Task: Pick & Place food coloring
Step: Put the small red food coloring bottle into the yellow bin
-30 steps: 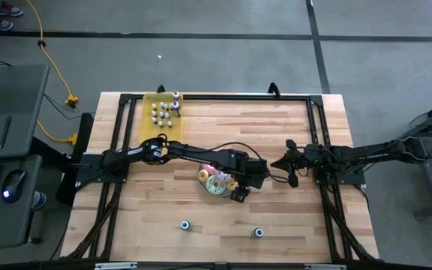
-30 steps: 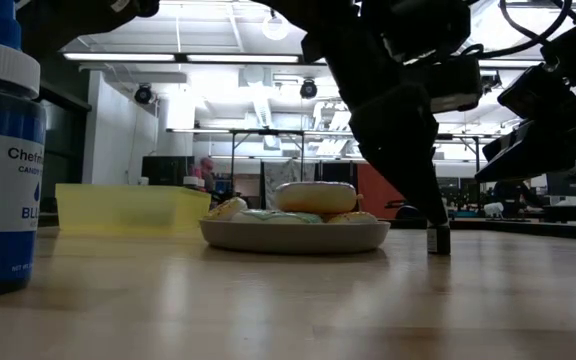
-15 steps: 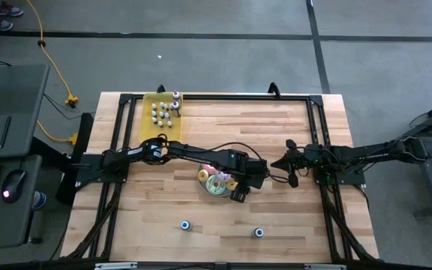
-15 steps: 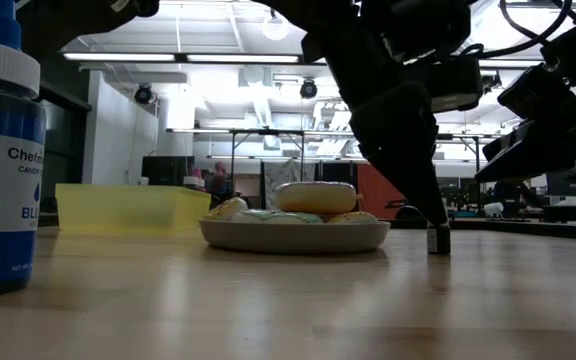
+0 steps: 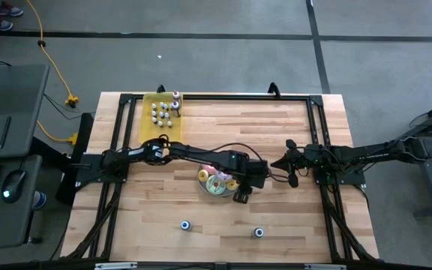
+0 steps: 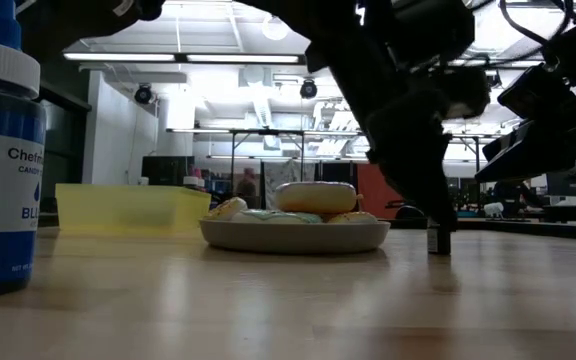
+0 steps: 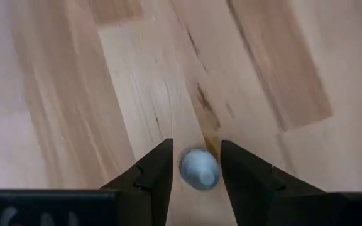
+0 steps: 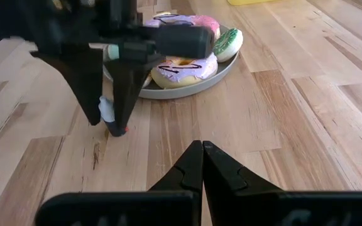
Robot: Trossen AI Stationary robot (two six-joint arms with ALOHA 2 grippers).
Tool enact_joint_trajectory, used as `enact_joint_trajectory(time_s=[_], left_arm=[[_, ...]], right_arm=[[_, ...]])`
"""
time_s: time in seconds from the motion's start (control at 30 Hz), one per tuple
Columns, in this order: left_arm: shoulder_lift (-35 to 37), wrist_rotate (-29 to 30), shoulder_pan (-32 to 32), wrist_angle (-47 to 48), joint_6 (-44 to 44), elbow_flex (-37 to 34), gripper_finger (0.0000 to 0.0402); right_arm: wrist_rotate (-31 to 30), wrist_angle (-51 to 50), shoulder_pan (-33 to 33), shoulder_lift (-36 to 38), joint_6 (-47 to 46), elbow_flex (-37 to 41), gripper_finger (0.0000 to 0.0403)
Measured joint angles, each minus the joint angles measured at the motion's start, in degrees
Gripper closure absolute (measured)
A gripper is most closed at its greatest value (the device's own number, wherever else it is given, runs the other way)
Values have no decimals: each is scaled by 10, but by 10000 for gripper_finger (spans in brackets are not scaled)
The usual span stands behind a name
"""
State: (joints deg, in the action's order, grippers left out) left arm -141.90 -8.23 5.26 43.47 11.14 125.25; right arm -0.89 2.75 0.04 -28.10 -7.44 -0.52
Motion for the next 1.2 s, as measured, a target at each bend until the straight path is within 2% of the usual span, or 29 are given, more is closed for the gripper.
enact_joint_trajectory(time_s=[0.67,1.03,1.2], left_arm=[[-2,-2,0,17,0,9,275],[-2,-3,0,16,1,9,343],[-1,-3,0,20,1,9,345]], right_arm=[[0,0,0,0,0,0,402],[0,0,0,0,0,0,402],[0,0,0,0,0,0,402]])
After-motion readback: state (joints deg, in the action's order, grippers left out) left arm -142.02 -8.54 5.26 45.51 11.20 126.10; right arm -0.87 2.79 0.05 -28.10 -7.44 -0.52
